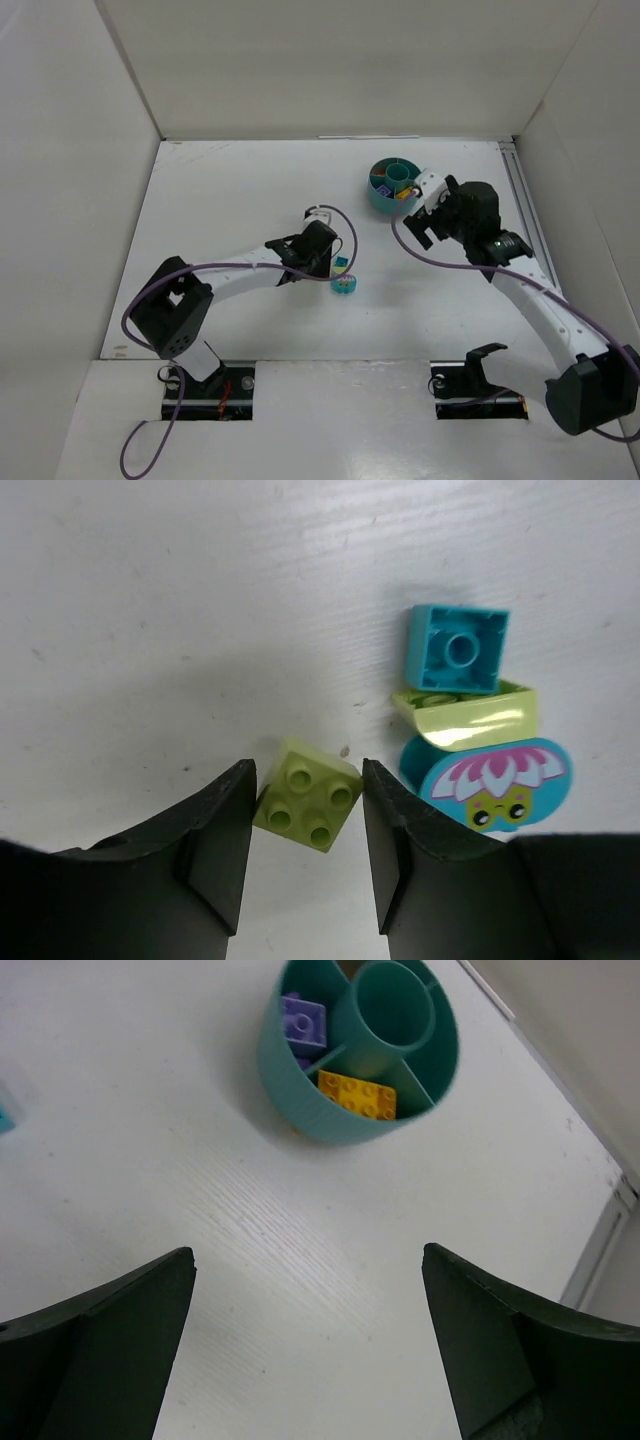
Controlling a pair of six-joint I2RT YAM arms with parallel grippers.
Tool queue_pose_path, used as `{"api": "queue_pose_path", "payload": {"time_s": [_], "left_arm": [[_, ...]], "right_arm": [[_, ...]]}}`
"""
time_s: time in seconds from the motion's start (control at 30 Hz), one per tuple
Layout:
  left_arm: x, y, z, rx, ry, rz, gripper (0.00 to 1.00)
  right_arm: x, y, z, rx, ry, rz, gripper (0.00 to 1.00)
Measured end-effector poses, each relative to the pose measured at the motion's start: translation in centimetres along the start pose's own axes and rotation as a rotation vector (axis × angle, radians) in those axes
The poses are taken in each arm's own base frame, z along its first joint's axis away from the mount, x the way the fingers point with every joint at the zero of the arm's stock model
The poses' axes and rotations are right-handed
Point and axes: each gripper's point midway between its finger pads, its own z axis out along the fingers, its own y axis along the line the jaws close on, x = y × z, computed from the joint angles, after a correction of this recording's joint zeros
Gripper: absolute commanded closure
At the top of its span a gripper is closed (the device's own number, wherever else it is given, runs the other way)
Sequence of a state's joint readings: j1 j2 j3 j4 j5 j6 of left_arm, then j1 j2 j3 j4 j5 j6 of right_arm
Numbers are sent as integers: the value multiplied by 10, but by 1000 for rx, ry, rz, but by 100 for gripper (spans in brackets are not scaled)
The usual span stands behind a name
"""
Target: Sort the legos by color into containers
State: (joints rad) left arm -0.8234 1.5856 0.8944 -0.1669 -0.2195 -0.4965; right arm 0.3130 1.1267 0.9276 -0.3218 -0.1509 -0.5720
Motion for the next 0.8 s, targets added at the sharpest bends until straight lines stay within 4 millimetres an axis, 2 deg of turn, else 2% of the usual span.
{"api": "queue_pose_path", "payload": {"time_s": [0.07,0.17,0.33,0.47,0.6,0.73,0.8], "left_arm": [[-17,-4,-10,4,-34,-7,83],[-58,-20,-29,47,-129,-9,81],[-140,-57,-60,129,-301,13,81],[-210,-92,-70,199,-421,37,81],[-261,-115,-56,234,-484,70,80],[-295,-134,-31,247,-518,109,80],[-304,-143,-17,258,-526,127,79]], "right_arm": [[6,-10,-11,70,3,47,0],[16,-30,-34,204,9,131,0],[23,-68,-76,438,-8,251,0],[37,-85,-98,571,-2,326,0],[56,-92,-103,631,50,371,0],[73,-97,-101,655,112,395,0],[79,-98,-98,661,137,401,0]]}}
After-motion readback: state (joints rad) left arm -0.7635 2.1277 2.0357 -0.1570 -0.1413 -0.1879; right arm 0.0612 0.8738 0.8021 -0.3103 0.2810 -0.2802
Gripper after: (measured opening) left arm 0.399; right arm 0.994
